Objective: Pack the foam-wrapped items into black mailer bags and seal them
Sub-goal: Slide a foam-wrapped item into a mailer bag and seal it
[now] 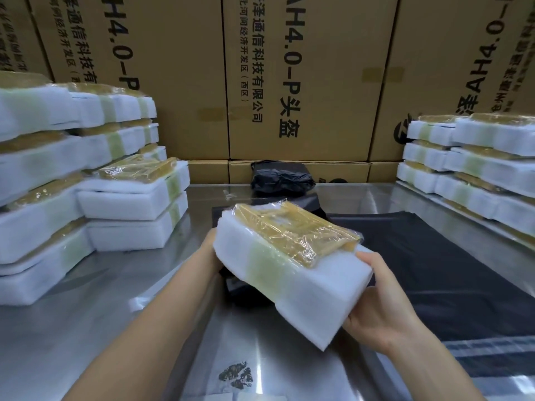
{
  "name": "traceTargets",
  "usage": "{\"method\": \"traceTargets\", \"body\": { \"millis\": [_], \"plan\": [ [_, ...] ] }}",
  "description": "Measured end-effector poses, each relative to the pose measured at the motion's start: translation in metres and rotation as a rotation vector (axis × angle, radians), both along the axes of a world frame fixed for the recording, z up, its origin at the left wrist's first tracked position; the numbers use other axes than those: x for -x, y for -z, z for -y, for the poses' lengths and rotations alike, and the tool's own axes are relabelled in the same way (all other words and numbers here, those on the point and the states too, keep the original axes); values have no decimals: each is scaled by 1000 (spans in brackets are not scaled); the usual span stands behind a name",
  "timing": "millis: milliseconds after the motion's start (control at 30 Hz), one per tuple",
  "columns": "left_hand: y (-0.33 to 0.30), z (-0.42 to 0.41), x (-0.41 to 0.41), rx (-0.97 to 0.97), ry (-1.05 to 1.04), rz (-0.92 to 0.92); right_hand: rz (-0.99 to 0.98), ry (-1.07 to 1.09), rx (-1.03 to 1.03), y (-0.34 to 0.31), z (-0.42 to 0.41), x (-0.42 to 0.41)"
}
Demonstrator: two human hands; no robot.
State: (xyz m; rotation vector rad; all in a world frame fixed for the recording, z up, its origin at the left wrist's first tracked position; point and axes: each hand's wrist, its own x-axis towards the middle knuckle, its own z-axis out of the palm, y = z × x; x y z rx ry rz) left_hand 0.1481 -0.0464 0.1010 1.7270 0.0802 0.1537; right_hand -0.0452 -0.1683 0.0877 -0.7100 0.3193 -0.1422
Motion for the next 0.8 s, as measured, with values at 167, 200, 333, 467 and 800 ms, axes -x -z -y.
{"method": "traceTargets", "body": {
  "millis": [167, 200, 333, 467, 800],
  "plan": [
    [12, -37, -43, 85, 449, 12, -41, 83, 134, 4, 5, 5],
    [12, -34, -45, -9, 486, 51, -51, 102, 113, 5, 4, 4],
    [8, -32, -51, -180, 612, 72, -59, 124, 101, 6, 1, -1],
    [-4, -27, -52, -374, 532, 240, -108, 51, 127, 5, 1, -6],
    [-34, 5, -34, -938, 364, 661, -141, 7, 202, 1, -12, -15]
  ]
}}
